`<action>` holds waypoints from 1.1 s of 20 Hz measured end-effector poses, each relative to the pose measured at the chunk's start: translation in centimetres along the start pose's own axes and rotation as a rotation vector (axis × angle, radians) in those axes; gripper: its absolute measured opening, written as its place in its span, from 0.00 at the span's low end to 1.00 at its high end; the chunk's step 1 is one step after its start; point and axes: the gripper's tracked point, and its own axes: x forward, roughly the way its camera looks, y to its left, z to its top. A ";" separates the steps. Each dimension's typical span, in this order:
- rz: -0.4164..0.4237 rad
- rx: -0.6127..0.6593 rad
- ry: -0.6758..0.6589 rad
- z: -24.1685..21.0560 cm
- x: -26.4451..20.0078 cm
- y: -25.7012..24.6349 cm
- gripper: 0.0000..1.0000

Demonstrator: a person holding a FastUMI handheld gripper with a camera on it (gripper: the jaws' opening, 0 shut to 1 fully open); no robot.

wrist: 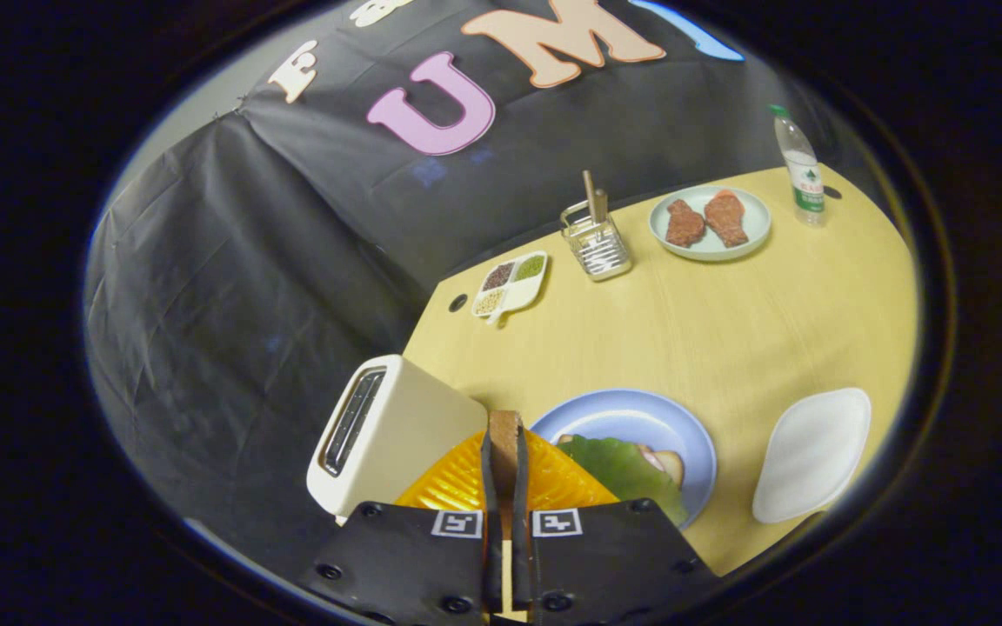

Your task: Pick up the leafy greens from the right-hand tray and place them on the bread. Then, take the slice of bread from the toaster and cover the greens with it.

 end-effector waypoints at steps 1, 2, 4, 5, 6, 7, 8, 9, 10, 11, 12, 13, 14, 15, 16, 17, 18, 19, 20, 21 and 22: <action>-0.005 0.013 0.001 -0.4 0.4 -0.4 0.07; -0.018 0.021 0.007 -0.7 0.6 -1.0 0.07; -0.058 0.003 0.017 -1.3 0.5 -2.9 0.07; -0.072 -0.005 0.020 -1.5 0.6 -3.4 0.07; -0.084 -0.007 0.019 -1.6 0.6 -3.9 0.07; -0.093 -0.001 0.015 -1.6 0.5 -4.4 0.08; -0.101 0.002 0.015 -1.6 0.5 -4.9 0.08; -0.110 0.000 0.019 -1.8 0.4 -5.3 0.08; -0.124 -0.009 0.019 -1.8 0.5 -5.9 0.09; -0.139 -0.018 0.023 -2.0 0.5 -6.4 0.10; -0.149 -0.023 0.023 -2.1 0.4 -6.8 0.11; -0.155 -0.022 0.026 -2.2 0.4 -7.1 0.14; -0.162 -0.023 0.035 -2.4 0.1 -7.4 0.17; -0.171 -0.029 0.041 -2.6 0.4 -7.9 0.20; -0.180 -0.037 0.044 -2.7 0.4 -8.3 0.26; -0.183 -0.039 0.046 -2.7 0.3 -8.6 0.32; -0.203 -0.050 0.050 -2.8 0.5 -9.2 0.37; -0.221 -0.063 0.057 -3.0 0.4 -9.8 0.43; -0.236 -0.076 0.061 -3.1 0.1 -10.4 0.49; -0.239 -0.085 0.058 -3.0 -0.1 -10.7 0.55; -0.236 -0.087 0.053 -2.9 -0.4 -10.4 0.60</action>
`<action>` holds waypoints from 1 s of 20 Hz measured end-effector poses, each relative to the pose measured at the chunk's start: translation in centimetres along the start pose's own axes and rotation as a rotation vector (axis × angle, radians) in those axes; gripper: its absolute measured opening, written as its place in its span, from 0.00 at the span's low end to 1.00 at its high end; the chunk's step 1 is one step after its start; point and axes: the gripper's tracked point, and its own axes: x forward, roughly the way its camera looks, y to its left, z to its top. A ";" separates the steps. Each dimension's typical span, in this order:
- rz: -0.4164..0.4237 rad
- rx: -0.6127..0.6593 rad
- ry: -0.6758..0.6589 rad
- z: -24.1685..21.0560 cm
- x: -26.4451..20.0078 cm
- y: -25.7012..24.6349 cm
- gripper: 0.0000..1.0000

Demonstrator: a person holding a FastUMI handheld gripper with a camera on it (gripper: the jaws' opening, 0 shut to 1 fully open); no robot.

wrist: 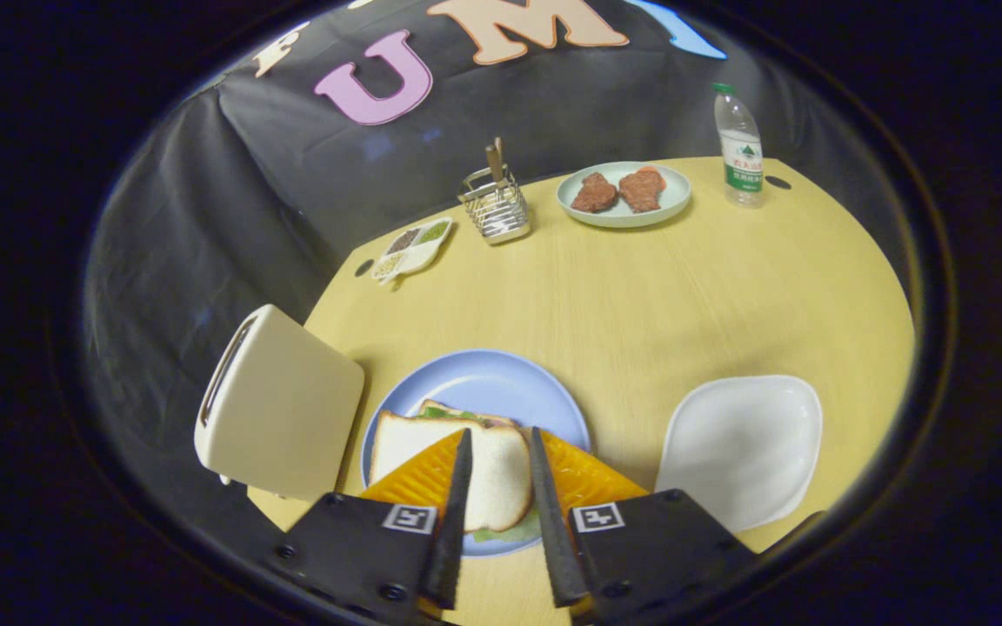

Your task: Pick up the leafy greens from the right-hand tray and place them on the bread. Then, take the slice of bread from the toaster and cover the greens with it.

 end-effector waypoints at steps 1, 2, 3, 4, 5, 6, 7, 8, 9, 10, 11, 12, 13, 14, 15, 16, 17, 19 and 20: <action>0.005 0.000 -0.013 0.4 -0.2 0.0 0.66; 0.012 0.001 -0.022 0.6 -0.6 0.0 0.72; 0.016 -0.005 -0.031 1.1 -1.2 0.0 0.78; 0.015 -0.018 -0.046 1.2 -1.5 -0.2 0.83; 0.014 -0.036 -0.062 1.8 -2.2 -0.4 0.89; 0.016 -0.053 -0.082 2.3 -2.9 -0.4 0.95; 0.017 -0.070 -0.110 3.1 -3.8 -0.3 1.00; 0.021 -0.086 -0.142 3.9 -4.9 -0.2 1.00; 0.026 -0.101 -0.179 4.8 -6.2 0.0 1.00; 0.029 -0.117 -0.220 5.9 -7.6 0.1 1.00; 0.027 -0.130 -0.263 7.0 -8.9 0.2 1.00; 0.021 -0.145 -0.309 8.0 -10.4 0.1 1.00; 0.012 -0.159 -0.360 9.2 -11.9 0.0 1.00; -0.001 -0.171 -0.411 10.3 -13.4 -0.3 1.00; -0.020 -0.183 -0.460 11.4 -14.9 -0.7 1.00; -0.038 -0.190 -0.494 11.9 -16.2 -1.1 1.00; -0.054 -0.195 -0.526 12.5 -17.6 -1.5 1.00; -0.083 -0.208 -0.574 13.2 -20.1 -2.0 1.00; -0.101 -0.216 -0.603 13.3 -21.7 -2.5 1.00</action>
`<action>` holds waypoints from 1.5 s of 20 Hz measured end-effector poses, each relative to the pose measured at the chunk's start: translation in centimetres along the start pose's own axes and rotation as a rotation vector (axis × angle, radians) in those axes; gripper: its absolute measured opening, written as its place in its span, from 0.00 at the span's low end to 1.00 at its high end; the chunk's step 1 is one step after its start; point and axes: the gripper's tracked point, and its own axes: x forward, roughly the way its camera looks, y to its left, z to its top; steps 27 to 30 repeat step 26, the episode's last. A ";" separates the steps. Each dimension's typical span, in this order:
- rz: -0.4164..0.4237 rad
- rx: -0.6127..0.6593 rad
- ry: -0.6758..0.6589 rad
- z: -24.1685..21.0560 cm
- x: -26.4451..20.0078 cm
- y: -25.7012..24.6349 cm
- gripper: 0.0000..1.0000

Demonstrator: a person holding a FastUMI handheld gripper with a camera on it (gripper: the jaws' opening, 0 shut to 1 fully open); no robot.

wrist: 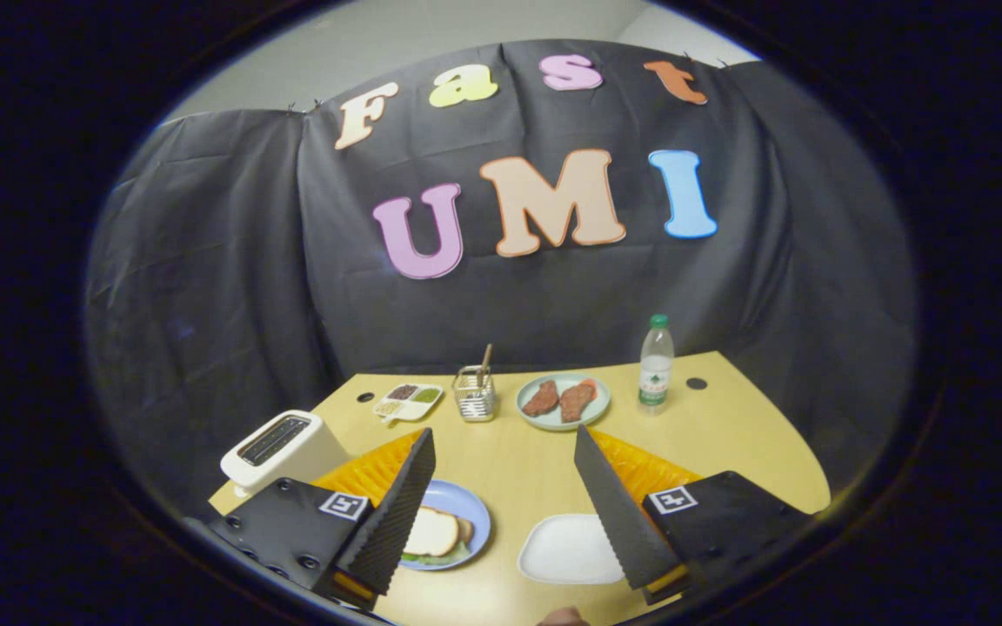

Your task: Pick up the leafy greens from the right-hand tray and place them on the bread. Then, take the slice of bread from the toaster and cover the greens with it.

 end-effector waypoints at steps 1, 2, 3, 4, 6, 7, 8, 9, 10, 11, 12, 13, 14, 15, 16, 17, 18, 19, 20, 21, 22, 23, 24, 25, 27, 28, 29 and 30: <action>-0.014 -0.012 -0.031 1.1 -0.9 -0.5 1.00; -0.029 -0.026 -0.060 1.8 -1.7 -1.0 1.00; -0.043 -0.043 -0.085 2.5 -2.5 -1.5 1.00; -0.059 -0.063 -0.105 2.8 -3.4 -1.9 1.00; -0.094 -0.079 -0.126 3.3 -5.0 -2.8 1.00; -0.099 -0.078 -0.142 3.8 -5.8 -2.9 1.00; -0.108 -0.075 -0.157 4.1 -6.5 -3.2 1.00; -0.115 -0.074 -0.171 4.4 -7.0 -3.4 1.00; -0.117 -0.070 -0.182 4.6 -7.6 -3.5 1.00; -0.117 -0.069 -0.200 4.9 -8.1 -3.5 1.00; -0.120 -0.072 -0.214 5.2 -8.6 -3.6 1.00; -0.121 -0.075 -0.233 5.5 -9.0 -3.6 1.00; -0.124 -0.082 -0.245 5.7 -9.4 -3.8 1.00; -0.131 -0.088 -0.258 6.1 -9.6 -4.0 1.00; -0.136 -0.093 -0.264 6.3 -9.9 -4.1 1.00; -0.139 -0.096 -0.265 6.3 -10.0 -4.2 1.00; -0.144 -0.093 -0.270 6.3 -10.1 -4.2 1.00; -0.143 -0.092 -0.274 6.6 -10.1 -4.2 1.00; -0.145 -0.089 -0.278 6.8 -10.3 -4.3 1.00; -0.145 -0.089 -0.284 7.0 -10.4 -4.3 1.00; -0.144 -0.090 -0.290 7.1 -10.3 -4.3 1.00; -0.147 -0.092 -0.293 7.2 -10.5 -4.4 1.00; -0.149 -0.095 -0.296 7.4 -10.6 -4.6 1.00; -0.149 -0.098 -0.298 7.4 -10.6 -4.6 1.00; -0.149 -0.099 -0.312 7.7 -10.8 -4.5 1.00; -0.149 -0.099 -0.312 7.7 -10.8 -4.5 1.00; -0.149 -0.099 -0.312 7.7 -10.8 -4.5 1.00; -0.149 -0.099 -0.312 7.7 -10.8 -4.5 1.00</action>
